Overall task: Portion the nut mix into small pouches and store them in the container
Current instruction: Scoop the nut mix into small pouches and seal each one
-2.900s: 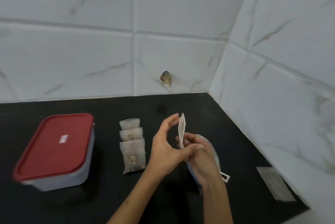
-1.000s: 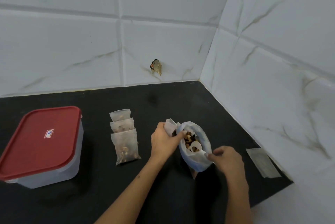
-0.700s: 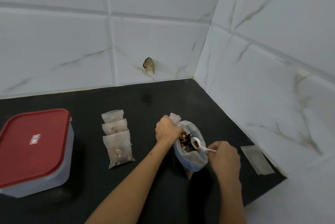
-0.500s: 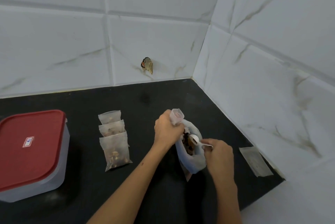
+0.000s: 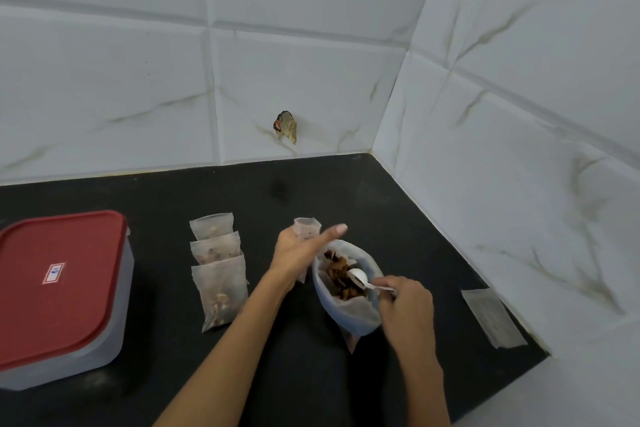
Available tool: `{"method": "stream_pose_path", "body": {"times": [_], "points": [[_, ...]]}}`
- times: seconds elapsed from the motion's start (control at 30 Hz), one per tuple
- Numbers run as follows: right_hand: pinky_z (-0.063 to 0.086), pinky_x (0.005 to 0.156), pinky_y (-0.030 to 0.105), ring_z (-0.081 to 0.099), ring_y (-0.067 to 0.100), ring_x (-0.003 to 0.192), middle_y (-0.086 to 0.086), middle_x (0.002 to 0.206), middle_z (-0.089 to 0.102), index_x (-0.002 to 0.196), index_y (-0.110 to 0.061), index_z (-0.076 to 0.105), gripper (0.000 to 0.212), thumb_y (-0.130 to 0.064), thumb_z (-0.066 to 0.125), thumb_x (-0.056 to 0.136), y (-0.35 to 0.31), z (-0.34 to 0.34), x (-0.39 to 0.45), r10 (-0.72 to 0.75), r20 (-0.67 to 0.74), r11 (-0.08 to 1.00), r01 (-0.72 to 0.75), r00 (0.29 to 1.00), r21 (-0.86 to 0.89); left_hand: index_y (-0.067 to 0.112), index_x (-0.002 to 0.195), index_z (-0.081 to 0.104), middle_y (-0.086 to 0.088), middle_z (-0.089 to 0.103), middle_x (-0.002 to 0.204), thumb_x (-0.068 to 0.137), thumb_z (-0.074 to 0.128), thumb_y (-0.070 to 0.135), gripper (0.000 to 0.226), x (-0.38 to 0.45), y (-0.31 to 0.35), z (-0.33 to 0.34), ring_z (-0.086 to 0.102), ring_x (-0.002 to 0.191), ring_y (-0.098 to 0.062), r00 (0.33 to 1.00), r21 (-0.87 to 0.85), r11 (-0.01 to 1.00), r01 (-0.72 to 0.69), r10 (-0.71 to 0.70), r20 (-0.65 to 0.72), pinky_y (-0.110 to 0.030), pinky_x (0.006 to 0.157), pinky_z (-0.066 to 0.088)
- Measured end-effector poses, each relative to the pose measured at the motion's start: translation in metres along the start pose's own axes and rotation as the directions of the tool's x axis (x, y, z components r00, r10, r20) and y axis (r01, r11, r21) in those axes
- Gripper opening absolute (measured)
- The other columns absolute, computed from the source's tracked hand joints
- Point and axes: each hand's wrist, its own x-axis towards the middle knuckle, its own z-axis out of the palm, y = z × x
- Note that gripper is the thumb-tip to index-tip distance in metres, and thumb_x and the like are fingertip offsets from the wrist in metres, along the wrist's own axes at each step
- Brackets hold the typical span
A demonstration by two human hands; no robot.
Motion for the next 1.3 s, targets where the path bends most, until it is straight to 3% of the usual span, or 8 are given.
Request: {"method": "stream_pose_path", "body": {"times": [0.1, 0.27, 0.4, 0.6, 0.9, 1.1, 1.23, 1.3], "points": [[0.045, 0.086, 0.028, 0.059, 0.024, 0.100, 0.006, 0.104, 0.065, 0.105, -0.018, 0.071, 0.030, -0.004, 0.052, 0.086, 0.003, 0.000, -0.009, -0.125, -0.116, 0.991, 0.131, 0.985, 0.041, 0.010, 0.090, 0.064, -0.006, 0.069, 0.088, 0.069, 0.079, 0.050, 0.048, 0.021, -0.002, 0.000, 0.066, 0.086, -0.020, 0.960, 0.003, 0.995, 0.100, -0.096, -0.263, -0.040, 0.084, 0.055], [0.043, 0.087, 0.029, 0.055, 0.023, 0.102, 0.007, 0.109, 0.062, 0.112, -0.019, 0.067, 0.032, -0.005, 0.051, 0.088, 0.002, 0.004, -0.008, -0.100, -0.155, 0.995, 0.103, 0.983, 0.006, 0.010, 0.108, 0.055, -0.010, 0.063, 0.105, 0.074, 0.078, 0.025, 0.043, 0.035, 0.005, 0.014, 0.063, 0.096, -0.025, 0.939, 0.189, 0.930, 0.314, -0.274, -0.210, -0.041, 0.084, 0.057], [0.048, 0.084, 0.028, 0.055, 0.016, 0.098, 0.002, 0.106, 0.063, 0.112, -0.025, 0.067, 0.028, -0.012, 0.054, 0.091, 0.001, 0.006, -0.008, -0.023, -0.164, 0.999, 0.019, 0.986, -0.028, 0.009, 0.101, 0.058, -0.009, 0.063, 0.107, 0.080, 0.071, 0.012, 0.026, 0.035, 0.011, 0.021, 0.062, 0.099, -0.023, 0.955, 0.336, 0.909, 0.245, -0.168, -0.243, -0.035, 0.082, 0.056], [0.041, 0.069, 0.021, 0.056, 0.012, 0.086, -0.008, 0.082, 0.059, 0.100, -0.021, 0.072, 0.024, -0.009, 0.056, 0.087, 0.003, -0.006, -0.010, -0.052, -0.242, 0.999, 0.052, 0.969, -0.006, 0.008, 0.085, 0.058, -0.011, 0.069, 0.086, 0.078, 0.073, -0.001, 0.019, 0.025, 0.035, 0.010, 0.071, 0.078, -0.020, 0.980, 0.120, 0.989, 0.087, -0.106, 0.169, -0.032, 0.069, 0.060], [0.041, 0.065, 0.016, 0.051, 0.005, 0.081, -0.005, 0.091, 0.061, 0.107, -0.022, 0.070, 0.025, -0.010, 0.056, 0.090, -0.002, -0.012, -0.012, 0.039, -0.094, 0.999, -0.040, 0.995, -0.010, 0.009, 0.095, 0.061, -0.009, 0.067, 0.096, 0.071, 0.081, 0.039, 0.043, 0.051, 0.023, -0.002, 0.065, 0.092, -0.023, 0.999, 0.475, 0.880, 0.025, 0.000, -0.053, -0.039, 0.080, 0.056], [0.040, 0.077, 0.024, 0.049, 0.011, 0.094, 0.003, 0.111, 0.059, 0.121, -0.024, 0.061, 0.030, -0.017, 0.055, 0.092, -0.008, -0.008, -0.001, 0.115, -0.123, 0.984, -0.129, 0.986, -0.119, 0.011, 0.100, 0.063, -0.006, 0.068, 0.094, 0.053, 0.074, 0.071, 0.077, 0.007, 0.004, -0.004, 0.066, 0.086, -0.020, 0.993, 0.413, 0.907, 0.087, -0.047, -0.107, -0.032, 0.069, 0.054], [0.037, 0.074, 0.021, 0.041, 0.008, 0.087, -0.002, 0.099, 0.052, 0.124, -0.022, 0.060, 0.031, -0.016, 0.053, 0.094, -0.020, 0.000, 0.004, 0.037, -0.172, 0.980, -0.069, 0.984, -0.184, 0.010, 0.103, 0.064, -0.007, 0.071, 0.092, 0.040, 0.081, 0.063, 0.084, -0.016, -0.024, 0.002, 0.069, 0.085, -0.020, 0.976, 0.224, 0.950, 0.217, -0.211, -0.053, -0.042, 0.077, 0.059], [0.035, 0.075, 0.020, 0.039, 0.007, 0.087, -0.005, 0.093, 0.041, 0.124, -0.021, 0.059, 0.032, -0.015, 0.052, 0.094, -0.025, 0.007, 0.001, 0.004, -0.146, 0.981, -0.032, 0.989, -0.192, 0.012, 0.107, 0.064, -0.007, 0.072, 0.095, 0.056, 0.085, 0.042, 0.063, -0.020, -0.036, 0.005, 0.070, 0.089, -0.020, 0.971, 0.100, 0.966, 0.238, -0.236, -0.038, -0.046, 0.080, 0.059]]}}
